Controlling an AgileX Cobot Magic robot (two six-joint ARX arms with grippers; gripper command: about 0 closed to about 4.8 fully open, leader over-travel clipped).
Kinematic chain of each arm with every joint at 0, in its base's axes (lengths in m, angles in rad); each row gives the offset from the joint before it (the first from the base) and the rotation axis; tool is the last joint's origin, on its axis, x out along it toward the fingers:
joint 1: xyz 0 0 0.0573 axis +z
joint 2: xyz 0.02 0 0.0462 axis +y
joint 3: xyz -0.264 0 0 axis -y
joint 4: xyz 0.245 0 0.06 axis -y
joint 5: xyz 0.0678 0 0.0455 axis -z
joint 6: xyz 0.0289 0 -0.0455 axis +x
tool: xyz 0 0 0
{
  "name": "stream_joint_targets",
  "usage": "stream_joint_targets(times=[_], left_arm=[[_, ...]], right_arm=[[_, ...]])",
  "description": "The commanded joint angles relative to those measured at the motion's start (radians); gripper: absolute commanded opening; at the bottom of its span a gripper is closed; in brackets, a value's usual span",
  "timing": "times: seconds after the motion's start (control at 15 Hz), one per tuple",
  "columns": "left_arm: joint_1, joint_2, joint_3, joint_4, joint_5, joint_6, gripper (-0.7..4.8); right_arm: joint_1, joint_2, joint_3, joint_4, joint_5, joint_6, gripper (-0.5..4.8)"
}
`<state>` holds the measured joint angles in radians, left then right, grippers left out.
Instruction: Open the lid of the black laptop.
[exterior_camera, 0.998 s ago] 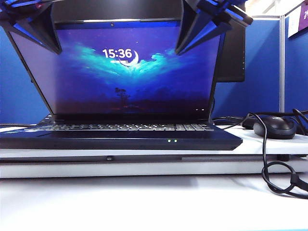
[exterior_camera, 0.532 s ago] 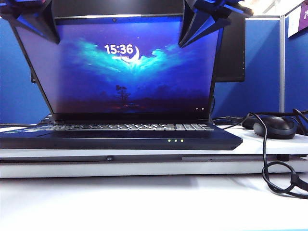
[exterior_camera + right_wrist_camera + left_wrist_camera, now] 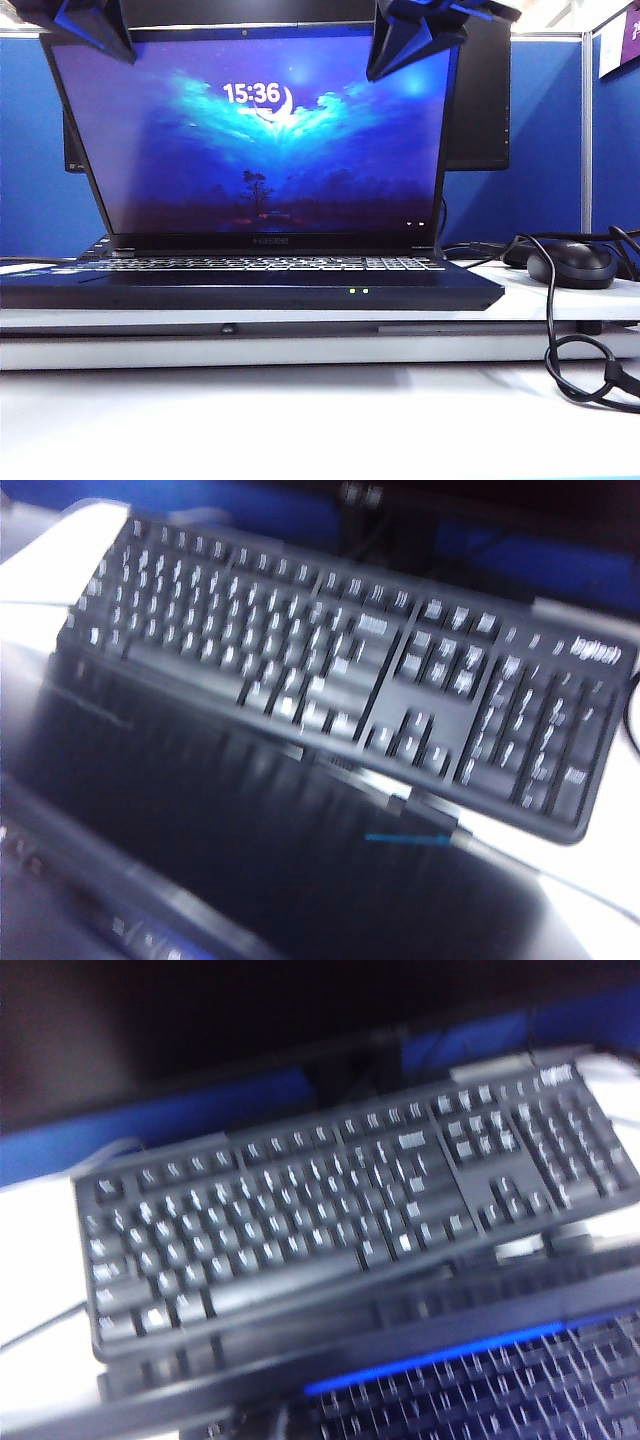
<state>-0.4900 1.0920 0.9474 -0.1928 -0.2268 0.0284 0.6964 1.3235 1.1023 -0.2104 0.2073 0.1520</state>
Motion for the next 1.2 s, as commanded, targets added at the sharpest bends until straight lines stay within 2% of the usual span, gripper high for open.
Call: stream_joint_targets(times=[0.07,0.33,0.47,0.8,1.0,1.2], left_arm=[[0.001,-0.002,0.006,0.151,-0.024,-0.003,-0.03],[0.001,0.028,0.006,0.252,-0.023,-0.003,-0.04],[0.001,0.061,0.006,0.262,-0.022,-0.002,-0.04],[0.001,0.060,0.006,0.260,-0.015,-0.003,-0.03],[0.001,-0.011,0.006,0.241,0.050,-0.003,-0.03],[0.001,-0.034,0.006,0.215,0.052,0.022,-0.04]], right_arm=[[-0.040,-0.003,0.009,0.118,0.026,0.002,-0.01],[-0.084,-0.002,0.010,0.195,0.025,0.002,-0.01],[-0.101,-0.001,0.009,0.214,0.019,0.001,-0.01],[-0.103,0.032,0.011,0.264,-0.007,0.001,-0.01],[-0.103,0.061,0.011,0.283,-0.007,0.002,-0.01],[-0.106,0.068,0.012,0.350,-0.004,0.002,-0.01]])
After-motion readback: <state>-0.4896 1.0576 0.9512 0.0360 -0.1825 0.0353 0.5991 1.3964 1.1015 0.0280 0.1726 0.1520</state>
